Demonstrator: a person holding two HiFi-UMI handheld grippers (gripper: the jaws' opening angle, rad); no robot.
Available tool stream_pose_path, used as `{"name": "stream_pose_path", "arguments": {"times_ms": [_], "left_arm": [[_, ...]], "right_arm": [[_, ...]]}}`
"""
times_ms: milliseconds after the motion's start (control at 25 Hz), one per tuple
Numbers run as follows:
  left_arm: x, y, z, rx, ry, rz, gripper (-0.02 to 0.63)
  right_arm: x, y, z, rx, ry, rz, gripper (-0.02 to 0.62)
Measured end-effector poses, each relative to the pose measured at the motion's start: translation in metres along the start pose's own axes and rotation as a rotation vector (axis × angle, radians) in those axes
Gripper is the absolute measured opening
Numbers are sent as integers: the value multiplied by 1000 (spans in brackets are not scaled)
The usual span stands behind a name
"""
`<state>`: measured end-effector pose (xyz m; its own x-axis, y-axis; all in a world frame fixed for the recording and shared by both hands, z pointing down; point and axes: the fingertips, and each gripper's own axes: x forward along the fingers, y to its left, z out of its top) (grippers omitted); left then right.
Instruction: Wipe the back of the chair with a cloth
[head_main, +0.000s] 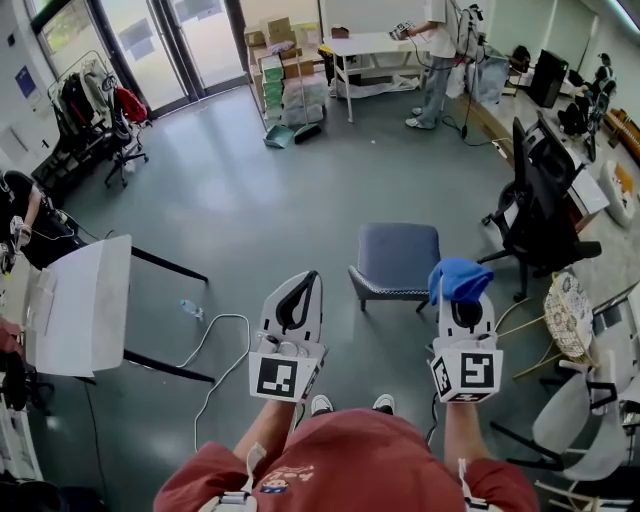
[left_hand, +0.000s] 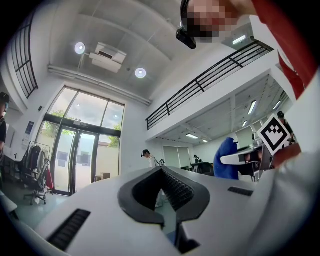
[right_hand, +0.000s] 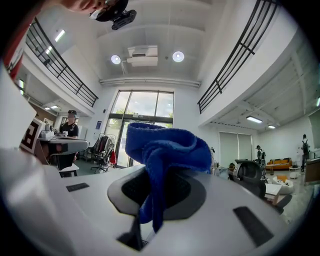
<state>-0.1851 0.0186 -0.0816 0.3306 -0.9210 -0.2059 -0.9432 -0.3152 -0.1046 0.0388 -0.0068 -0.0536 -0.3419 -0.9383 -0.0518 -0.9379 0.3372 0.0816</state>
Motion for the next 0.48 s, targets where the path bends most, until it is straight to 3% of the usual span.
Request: {"name": "stream_pose_path", "arguments": {"times_ms": [480], "left_arm": [[-2, -5, -6, 10, 6, -5, 11]], "right_arm": [[0, 2, -15, 13, 29, 1, 58]]}}
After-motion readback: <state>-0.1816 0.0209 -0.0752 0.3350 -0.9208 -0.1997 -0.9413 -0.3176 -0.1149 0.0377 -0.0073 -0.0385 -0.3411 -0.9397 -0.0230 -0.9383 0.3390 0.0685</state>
